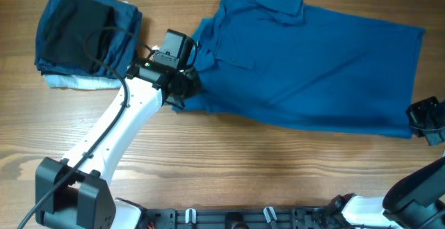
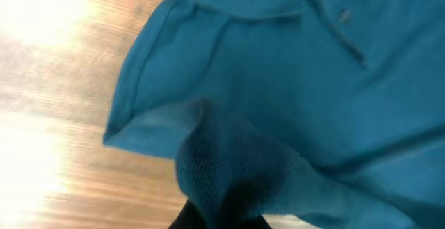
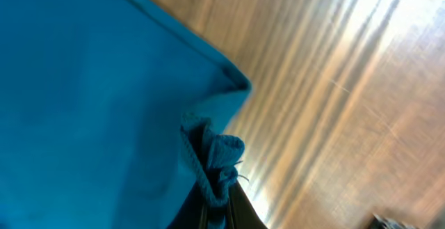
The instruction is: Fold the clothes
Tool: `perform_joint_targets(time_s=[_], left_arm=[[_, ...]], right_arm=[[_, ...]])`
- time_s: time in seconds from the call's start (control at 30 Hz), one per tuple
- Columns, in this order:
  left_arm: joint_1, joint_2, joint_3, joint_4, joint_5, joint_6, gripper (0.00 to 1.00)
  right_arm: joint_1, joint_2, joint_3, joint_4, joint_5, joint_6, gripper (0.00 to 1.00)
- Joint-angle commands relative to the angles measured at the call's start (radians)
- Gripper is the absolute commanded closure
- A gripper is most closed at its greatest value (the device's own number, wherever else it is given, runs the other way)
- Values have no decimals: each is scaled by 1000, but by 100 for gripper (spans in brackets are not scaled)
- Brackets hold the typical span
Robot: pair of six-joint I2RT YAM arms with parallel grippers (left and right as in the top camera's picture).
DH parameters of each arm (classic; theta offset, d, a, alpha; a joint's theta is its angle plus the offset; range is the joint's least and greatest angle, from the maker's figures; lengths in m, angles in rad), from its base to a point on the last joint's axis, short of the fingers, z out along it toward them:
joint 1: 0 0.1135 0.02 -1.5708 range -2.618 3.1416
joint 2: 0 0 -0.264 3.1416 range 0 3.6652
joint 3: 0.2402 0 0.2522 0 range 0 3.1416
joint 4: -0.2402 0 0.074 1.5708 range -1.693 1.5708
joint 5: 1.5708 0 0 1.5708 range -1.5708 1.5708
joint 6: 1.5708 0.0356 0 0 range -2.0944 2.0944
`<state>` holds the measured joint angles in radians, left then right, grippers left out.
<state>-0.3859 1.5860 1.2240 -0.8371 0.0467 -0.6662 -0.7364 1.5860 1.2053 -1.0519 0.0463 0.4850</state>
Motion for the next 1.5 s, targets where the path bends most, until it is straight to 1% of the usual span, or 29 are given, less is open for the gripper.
perform_joint_targets(time_s=[0.0,0.1,0.3,0.37,0.47,0.53,0.63,0.7,0.77,0.87,1.1,1.3,1.4,1.43,1.47], left_arm=[[8,-3,14,61,10,17,96],[6,4,14,154,50,80,96],[6,34,14,261,58,88,96],[5,56,14,296,58,109,96],[-14,134,14,376,58,113,96],[-18,168,14,426,57,114,96],[-18,212,14,534,57,163,96],[-18,229,14,578,57,166,96],[-18,233,14,599,47,166,96],[-16,233,14,622,-14,166,96],[-16,241,14,655,-15,166,96],[-16,338,14,721,-14,166,96],[-16,378,14,763,-14,164,93],[-16,392,14,780,-14,164,91],[-16,394,14,792,-14,165,89]], right_arm=[[0,0,20,47,-29,-12,96],[0,0,20,99,-36,-11,96],[0,17,20,180,-63,-12,96],[0,39,20,216,-63,-14,96],[1,101,20,291,-76,-18,96],[2,130,20,347,-122,-48,96],[21,169,19,431,-114,-60,96],[24,183,19,464,-115,-62,96],[28,186,19,486,-115,-63,96],[28,189,19,525,-115,-64,96],[32,191,10,544,-114,-64,96],[57,199,-35,625,-114,-67,96],[58,257,-35,667,-116,-109,91],[60,293,-35,698,-140,-124,88],[62,312,-35,725,-167,-148,82]])
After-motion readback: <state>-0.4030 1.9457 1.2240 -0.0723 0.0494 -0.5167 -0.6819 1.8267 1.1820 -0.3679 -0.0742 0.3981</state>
